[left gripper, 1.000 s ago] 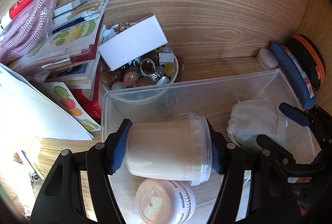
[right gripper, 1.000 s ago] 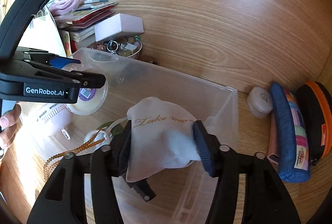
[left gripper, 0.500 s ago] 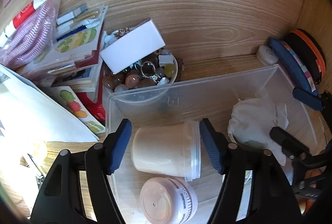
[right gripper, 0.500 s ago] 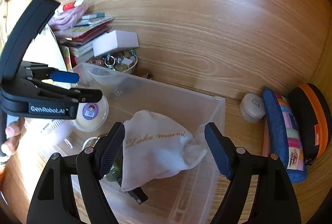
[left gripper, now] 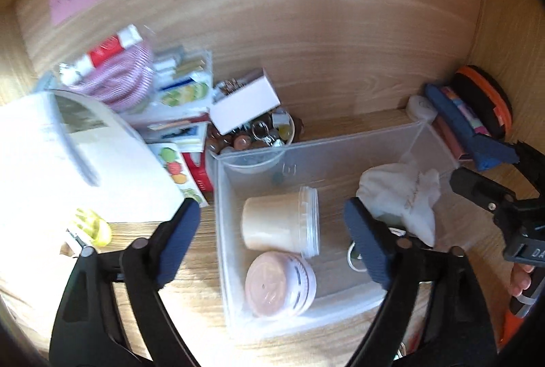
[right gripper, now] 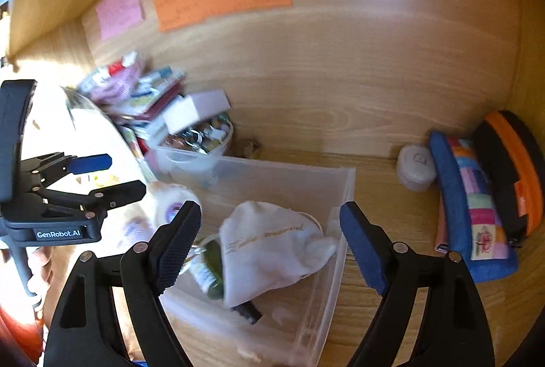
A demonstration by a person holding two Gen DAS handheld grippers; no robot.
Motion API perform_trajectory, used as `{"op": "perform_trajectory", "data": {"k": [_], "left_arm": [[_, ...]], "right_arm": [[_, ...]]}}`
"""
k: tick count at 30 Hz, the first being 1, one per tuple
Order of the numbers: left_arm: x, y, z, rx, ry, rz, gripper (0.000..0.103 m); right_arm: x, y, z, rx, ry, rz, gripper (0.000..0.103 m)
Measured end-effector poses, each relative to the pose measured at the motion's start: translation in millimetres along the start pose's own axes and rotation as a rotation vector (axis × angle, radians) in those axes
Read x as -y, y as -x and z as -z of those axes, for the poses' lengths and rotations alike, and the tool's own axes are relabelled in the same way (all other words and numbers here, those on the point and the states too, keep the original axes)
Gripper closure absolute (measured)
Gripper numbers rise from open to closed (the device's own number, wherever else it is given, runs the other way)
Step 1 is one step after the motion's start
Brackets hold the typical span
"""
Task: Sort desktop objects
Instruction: 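Release the tub from the left tool while the right tool releases the bag into the bin, then move the left tool to the gold bells while the right tool reaches the dotted grey tile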
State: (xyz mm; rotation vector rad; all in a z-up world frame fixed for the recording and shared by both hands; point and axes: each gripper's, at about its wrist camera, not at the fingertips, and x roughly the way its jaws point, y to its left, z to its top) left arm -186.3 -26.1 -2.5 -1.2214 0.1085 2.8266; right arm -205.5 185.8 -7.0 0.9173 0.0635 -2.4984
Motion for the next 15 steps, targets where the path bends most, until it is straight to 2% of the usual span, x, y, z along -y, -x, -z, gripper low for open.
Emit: {"op": "perform_trajectory", "data": {"k": [9, 15], "left_arm": [[0.2, 61.5, 26.0, 0.093, -0.012, 0.009, 0.009], [7.3, 82.9, 52.6, 0.106, -0.031, 0.024, 0.007]], "right_arm": [[-20.8, 69.8, 13.2, 0.097, 0.056, 0.019, 0.018], [-31.6, 103.5, 34.1, 0.148, 0.095, 0.059, 0.014]]}}
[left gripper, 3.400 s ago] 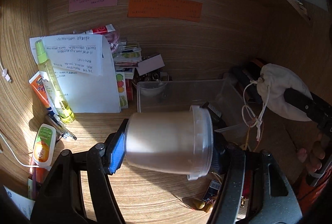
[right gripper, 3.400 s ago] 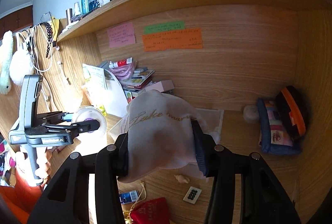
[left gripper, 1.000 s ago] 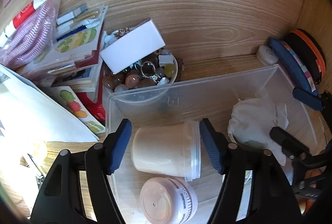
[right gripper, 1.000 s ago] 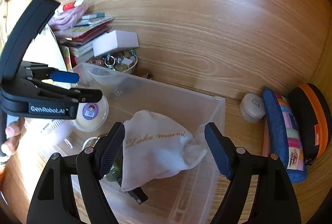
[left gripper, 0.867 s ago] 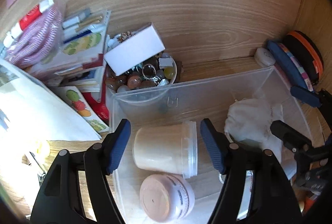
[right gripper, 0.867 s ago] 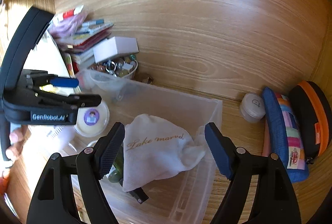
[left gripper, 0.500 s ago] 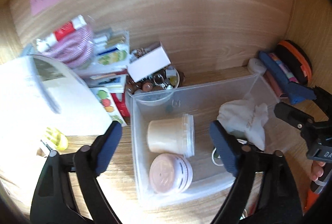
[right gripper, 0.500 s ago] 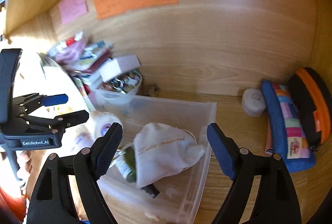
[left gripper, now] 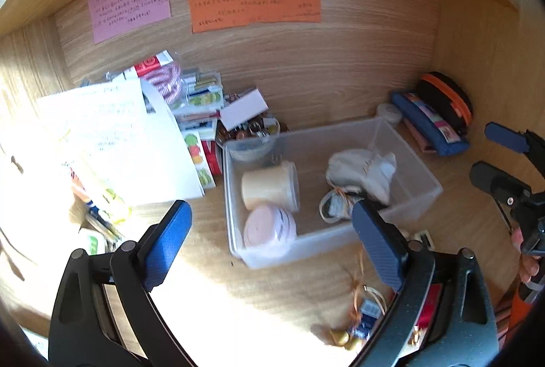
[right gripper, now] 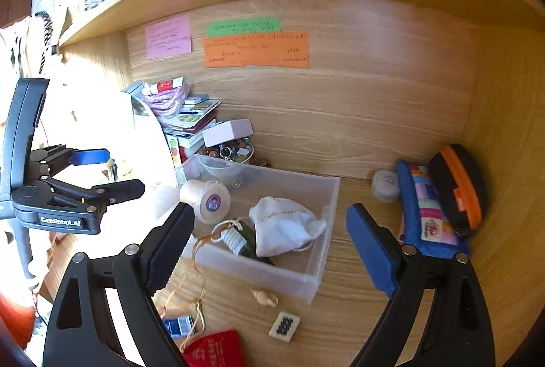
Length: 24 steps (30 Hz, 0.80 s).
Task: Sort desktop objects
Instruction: 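Move the left tool to the gold bells while the right tool reaches the dotted grey tile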
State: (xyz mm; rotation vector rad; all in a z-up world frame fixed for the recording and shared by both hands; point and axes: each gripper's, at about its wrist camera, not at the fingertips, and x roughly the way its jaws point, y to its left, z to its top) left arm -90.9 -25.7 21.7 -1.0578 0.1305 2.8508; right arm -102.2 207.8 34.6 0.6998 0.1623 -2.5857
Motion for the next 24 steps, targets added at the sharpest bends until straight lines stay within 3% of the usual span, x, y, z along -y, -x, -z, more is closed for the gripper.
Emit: {"op": "perform_trajectory", "data": {"k": [7, 13, 24], "left_arm": [[13.2, 3.4, 36.5, -0.043, -0.012, 0.011, 0.007], [21.1, -7.1, 67.5, -0.102, -0.003, 0.038, 0.007], [31.5, -30.9, 114.9, -0.229, 0.012, 0.115, 0.007]], "right_arm": [[-3.7, 13.1, 30.1, -0.012, 0.029, 0.062, 0.012], [6.3, 10.0, 57.7, -0.069, -0.027, 0.057, 0.012], [12.3, -17.9, 93.0, -0.182, -0.031, 0.093, 0.012]]}}
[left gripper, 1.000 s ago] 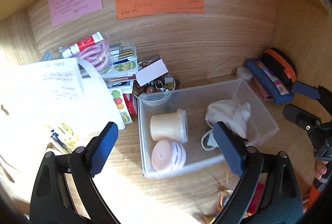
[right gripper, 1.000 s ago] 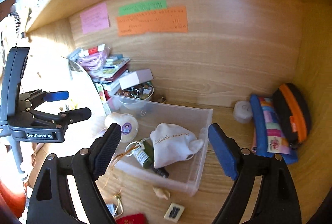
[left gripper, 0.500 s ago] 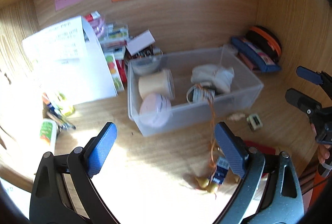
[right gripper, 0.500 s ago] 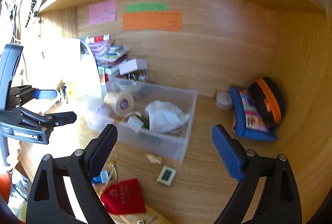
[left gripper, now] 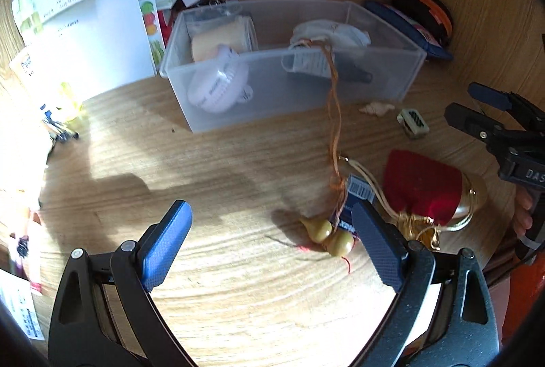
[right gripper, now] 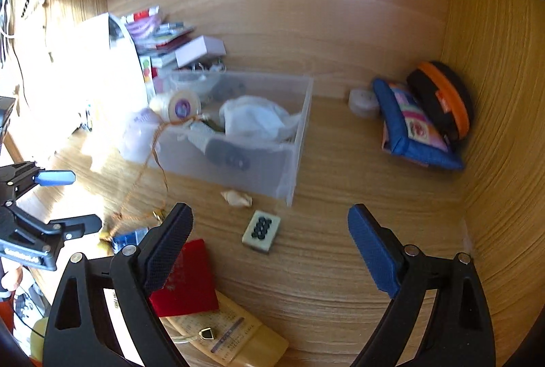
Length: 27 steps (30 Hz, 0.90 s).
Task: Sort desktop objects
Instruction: 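Move the left tool to the gold bells while the right tool reaches the dotted grey tile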
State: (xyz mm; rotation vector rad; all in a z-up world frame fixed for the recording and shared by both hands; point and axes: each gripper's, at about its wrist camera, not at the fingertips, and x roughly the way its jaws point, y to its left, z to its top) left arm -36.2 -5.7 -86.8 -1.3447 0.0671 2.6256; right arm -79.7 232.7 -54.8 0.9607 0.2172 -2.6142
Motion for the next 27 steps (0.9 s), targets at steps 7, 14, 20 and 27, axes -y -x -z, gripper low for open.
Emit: {"op": "perform_trajectory", "data": {"k": [7, 14, 20, 27], "left_arm": [[10.8, -10.9, 14.1, -0.023, -0.007, 0.023, 0.007], [12.3, -13.1, 17.2, -0.017, -0.001, 0.020, 0.010], [5.0, -11.6, 20.0, -0.014, -0.002, 0.010, 0.027], [1.7, -13.4, 18.7, 0.000, -0.021, -0.018, 0.035]], "right_arm": [[0.3, -19.3, 8.5, -0.052, 0.010, 0.005, 0.012], [-3.4, -30.0, 12.0, -0.059, 0.046, 0.025, 0.014], [3.9, -45.2, 12.8, -0.105, 0.041, -0.006, 0.023], [6.4, -58.8, 14.8, -0.163, 0.033, -0.040, 0.031]]}}
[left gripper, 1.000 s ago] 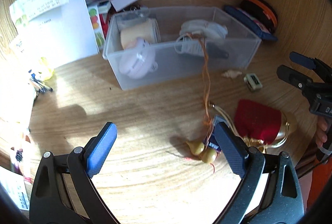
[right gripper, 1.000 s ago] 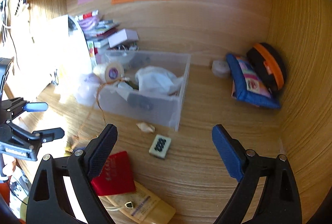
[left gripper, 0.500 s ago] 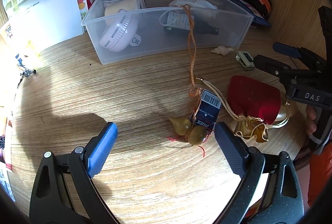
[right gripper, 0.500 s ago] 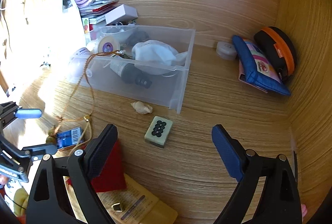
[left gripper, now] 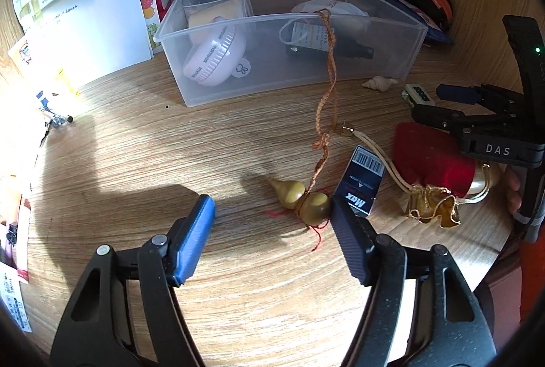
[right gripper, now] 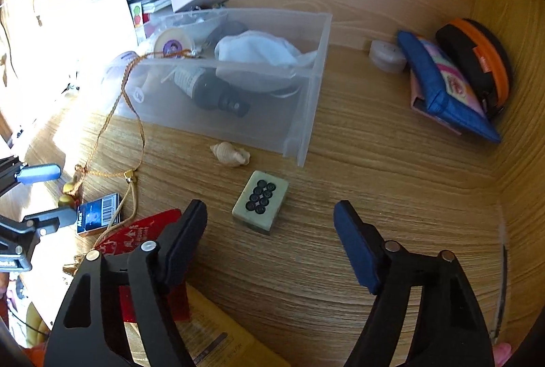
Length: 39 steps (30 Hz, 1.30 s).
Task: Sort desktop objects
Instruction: 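Move the left tool to the gold bells while the right tool reaches the dotted grey tile, then grasp the gold bells with the left tool while the right tool grasps the dotted tile, then carry the bells with the left tool while the right tool carries the tile over the bin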
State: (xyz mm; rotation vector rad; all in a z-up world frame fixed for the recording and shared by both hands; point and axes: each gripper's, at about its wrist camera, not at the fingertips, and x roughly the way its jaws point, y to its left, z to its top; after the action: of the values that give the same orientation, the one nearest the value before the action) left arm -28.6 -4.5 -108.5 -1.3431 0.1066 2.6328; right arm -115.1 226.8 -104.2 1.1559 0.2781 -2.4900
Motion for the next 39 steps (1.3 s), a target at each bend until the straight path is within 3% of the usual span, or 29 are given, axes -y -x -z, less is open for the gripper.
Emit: {"op": "perform_trajectory", "data": {"k": [4, 6, 12, 17, 20, 28, 39], "left_arm": [[-4.6, -2.4, -6.8, -0.005, 0.034, 0.023, 0.038], [-4.8, -3.1, -8.9, -0.001, 0.037, 0.010, 0.047], [-10.1, -1.7, -9.9, 0.009, 0.039, 0.019, 0.059], [-18.1, -0.5, -9.4, 0.015, 0.061, 0.032, 0.072], [-23.5, -0.2, -10.6, 0.014, 0.084, 0.058, 0.073], [-24.0, 2.4, -11.6, 0.025, 0.086, 0.043, 0.073], [-39.0, 24.5, -26.9, 0.094, 0.111, 0.040, 0.073]], "right_arm": [[-2.5, -5.2, -0.4, -0.031, 0.006, -0.018, 0.038], [-2.6, -7.0, -1.4, -0.040, 0.001, -0.022, 0.038], [-2.8, -11.6, -8.4, -0.044, -0.009, -0.017, 0.046], [-8.4, -11.4, -10.6, -0.035, 0.018, -0.022, 0.068], [-11.5, -11.2, -9.7, -0.031, 0.024, -0.027, 0.081], [-7.2, -4.0, -8.8, 0.000, -0.015, -0.043, 0.081], [-6.1, 38.6, -13.1, 0.089, 0.006, -0.054, 0.081]]}}
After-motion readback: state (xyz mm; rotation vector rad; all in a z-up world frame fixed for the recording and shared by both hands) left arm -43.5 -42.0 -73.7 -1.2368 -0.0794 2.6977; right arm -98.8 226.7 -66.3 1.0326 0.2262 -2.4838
